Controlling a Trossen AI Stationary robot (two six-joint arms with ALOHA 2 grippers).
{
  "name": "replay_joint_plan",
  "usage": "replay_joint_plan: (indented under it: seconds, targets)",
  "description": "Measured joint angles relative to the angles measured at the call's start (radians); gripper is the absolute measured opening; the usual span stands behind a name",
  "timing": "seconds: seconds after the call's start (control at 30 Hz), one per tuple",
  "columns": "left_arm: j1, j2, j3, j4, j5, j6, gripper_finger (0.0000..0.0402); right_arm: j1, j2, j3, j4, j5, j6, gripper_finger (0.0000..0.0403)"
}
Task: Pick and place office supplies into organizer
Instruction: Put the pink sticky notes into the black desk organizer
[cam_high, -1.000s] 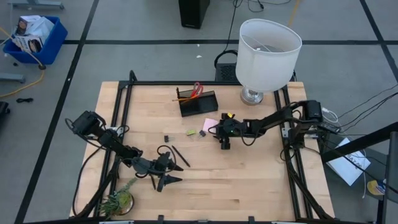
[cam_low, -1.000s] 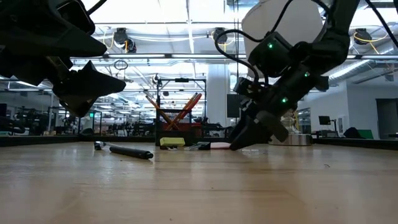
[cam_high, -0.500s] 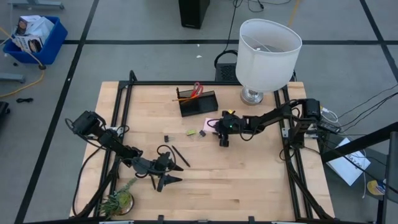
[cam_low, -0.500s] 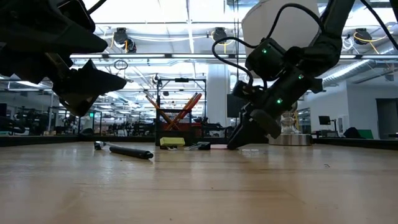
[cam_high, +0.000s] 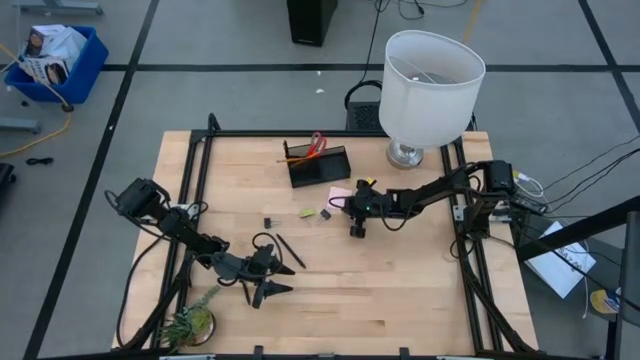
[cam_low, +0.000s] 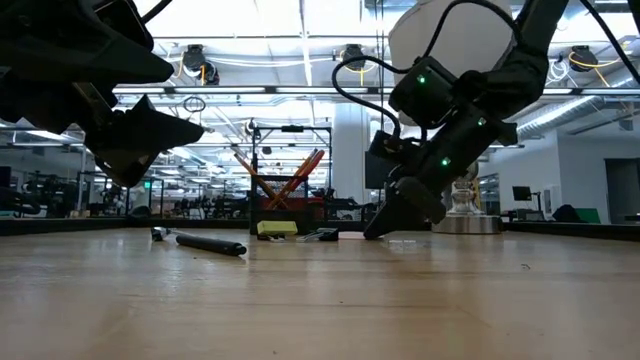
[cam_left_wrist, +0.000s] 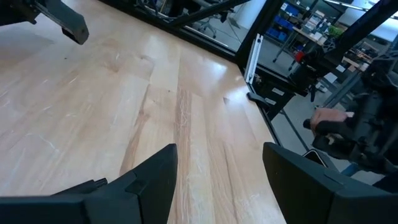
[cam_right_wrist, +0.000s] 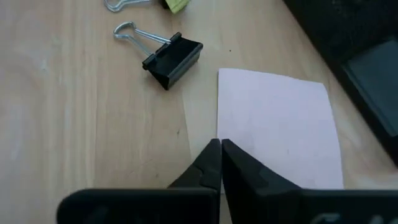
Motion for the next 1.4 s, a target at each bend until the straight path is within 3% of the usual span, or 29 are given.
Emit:
replay_joint_plan:
  seconds: [0.1, 0.23, 0.83, 1.03, 1.2, 1.4]
  targets:
    - [0.0, 0.0, 0.0, 0.0, 0.0, -0.001, 0.0243, 0.06, -0.01, -0.001, 0.016, 0.094, 0.007, 0.0001]
    - [0.0, 0.0, 0.0, 0.0, 0.0, -0.001, 0.0243, 0.119, -0.053, -0.002, 0.025, 0.144, 0.008, 0.0]
    - [0.0, 0.0, 0.0, -0.008, 0.0, 0.0, 0.0243, 0.231, -0.253, -0.003, 0.003, 0.142, 0.017, 0.0007]
    - [0.0, 0.0, 0.0, 0.0, -0.001, -0.009, 0.0243, 0.169, -0.253, -0.003, -0.014, 0.09, 0.214, 0.0102]
    - [0.0, 0.0, 0.0, 0.0, -0.001, -0.008, 0.0243, 0.109, -0.236, -0.002, 0.049, -0.039, 0.187, 0.0203]
    - [0.0, 0.0, 0.0, 0.0, -0.001, -0.005, 0.0243, 0.059, -0.191, -0.002, 0.128, -0.041, 0.174, 0.0294]
